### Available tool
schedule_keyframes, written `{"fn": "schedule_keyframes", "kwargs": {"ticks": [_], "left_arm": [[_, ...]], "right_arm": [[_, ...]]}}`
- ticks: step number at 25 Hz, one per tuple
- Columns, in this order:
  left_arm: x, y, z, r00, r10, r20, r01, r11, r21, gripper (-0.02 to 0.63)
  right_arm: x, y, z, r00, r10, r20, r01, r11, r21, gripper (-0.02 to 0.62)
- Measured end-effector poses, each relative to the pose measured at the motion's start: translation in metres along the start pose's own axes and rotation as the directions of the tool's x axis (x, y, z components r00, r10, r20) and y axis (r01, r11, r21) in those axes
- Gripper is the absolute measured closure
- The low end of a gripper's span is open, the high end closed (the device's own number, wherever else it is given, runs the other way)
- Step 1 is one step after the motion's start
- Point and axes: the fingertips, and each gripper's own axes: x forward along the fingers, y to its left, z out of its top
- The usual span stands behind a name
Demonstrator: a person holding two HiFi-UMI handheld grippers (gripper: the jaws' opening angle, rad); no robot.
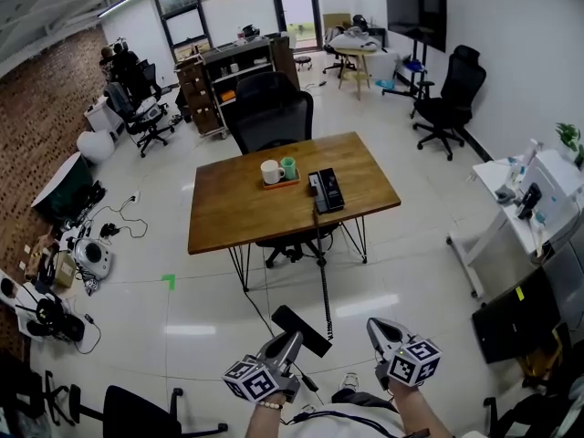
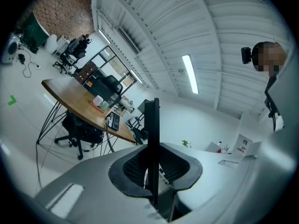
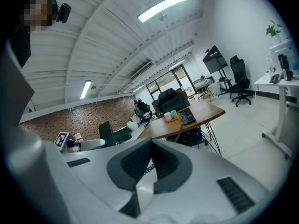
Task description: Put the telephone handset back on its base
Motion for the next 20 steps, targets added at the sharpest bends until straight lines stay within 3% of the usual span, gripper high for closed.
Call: {"fn": "schedule_keyframes", "kwargs": {"ticks": [20], "left_arm": [[0.038,0.006,0.001,1.000,0.028,0.012,-0.028,1.000,0.008,0.537]], "right_arm": [[-0.005,-0.047,0.011,1.000,-0.008,-0.004,0.008,1.000,0.006,0.595]]}}
